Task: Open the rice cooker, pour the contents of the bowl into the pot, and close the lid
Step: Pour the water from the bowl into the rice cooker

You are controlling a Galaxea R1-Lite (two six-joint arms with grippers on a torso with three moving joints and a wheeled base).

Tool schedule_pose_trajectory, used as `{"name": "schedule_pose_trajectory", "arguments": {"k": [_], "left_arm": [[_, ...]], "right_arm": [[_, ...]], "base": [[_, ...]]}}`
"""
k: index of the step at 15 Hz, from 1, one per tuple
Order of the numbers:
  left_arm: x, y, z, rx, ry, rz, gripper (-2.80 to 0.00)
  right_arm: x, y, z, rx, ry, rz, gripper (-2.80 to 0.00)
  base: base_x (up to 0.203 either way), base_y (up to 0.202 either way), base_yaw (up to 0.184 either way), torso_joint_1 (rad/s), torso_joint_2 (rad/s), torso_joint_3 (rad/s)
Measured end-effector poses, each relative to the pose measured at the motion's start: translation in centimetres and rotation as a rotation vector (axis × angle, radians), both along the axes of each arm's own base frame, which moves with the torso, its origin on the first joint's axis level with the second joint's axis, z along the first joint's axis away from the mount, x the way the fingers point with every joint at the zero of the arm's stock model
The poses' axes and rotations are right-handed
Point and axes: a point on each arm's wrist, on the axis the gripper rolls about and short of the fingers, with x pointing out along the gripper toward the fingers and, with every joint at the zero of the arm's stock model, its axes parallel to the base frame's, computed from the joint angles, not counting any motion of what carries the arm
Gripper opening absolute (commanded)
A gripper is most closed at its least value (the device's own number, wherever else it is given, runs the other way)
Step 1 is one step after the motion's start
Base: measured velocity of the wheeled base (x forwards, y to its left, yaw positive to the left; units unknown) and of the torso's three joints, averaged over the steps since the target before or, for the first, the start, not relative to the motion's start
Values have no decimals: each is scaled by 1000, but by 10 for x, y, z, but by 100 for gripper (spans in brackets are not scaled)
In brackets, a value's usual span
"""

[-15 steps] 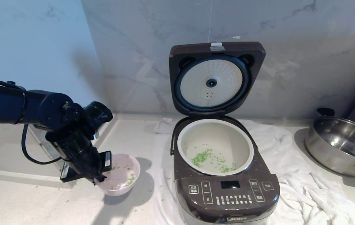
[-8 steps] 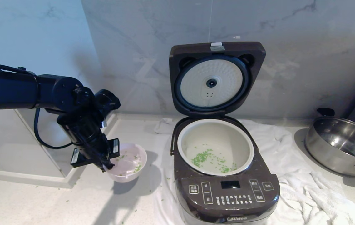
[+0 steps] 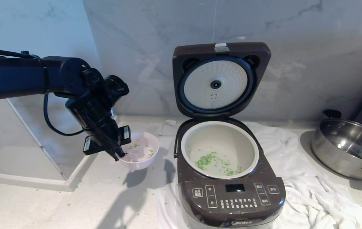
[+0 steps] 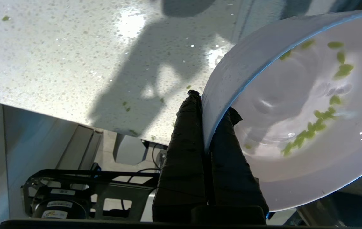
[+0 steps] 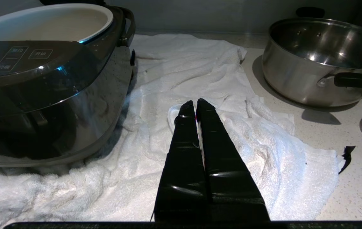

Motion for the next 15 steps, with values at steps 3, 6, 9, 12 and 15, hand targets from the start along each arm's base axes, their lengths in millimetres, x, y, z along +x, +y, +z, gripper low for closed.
{"name": "schedule_pose_trajectory", "arguments": {"k": [3,6,9,12,15], "left_arm": [[1,-14,11,-15,-20,-16,-280],[-2,-35,16,-30,-43,-57,-280],[1,-47,9,-32,-44,-81,-280],[2,-53,8,-42,-52,-80,-280],[2,-59,12,-63,-85,-84,-280]], "right_arm": [[0,0,0,0,0,0,-280],[0,0,0,0,0,0,-280],[0,0,0,0,0,0,-280],[0,0,0,0,0,0,-280],[0,0,0,0,0,0,-280]], "base": [[0,0,0,0,0,0],[0,0,0,0,0,0],[0,0,0,0,0,0],[0,0,0,0,0,0],[0,0,0,0,0,0]]}}
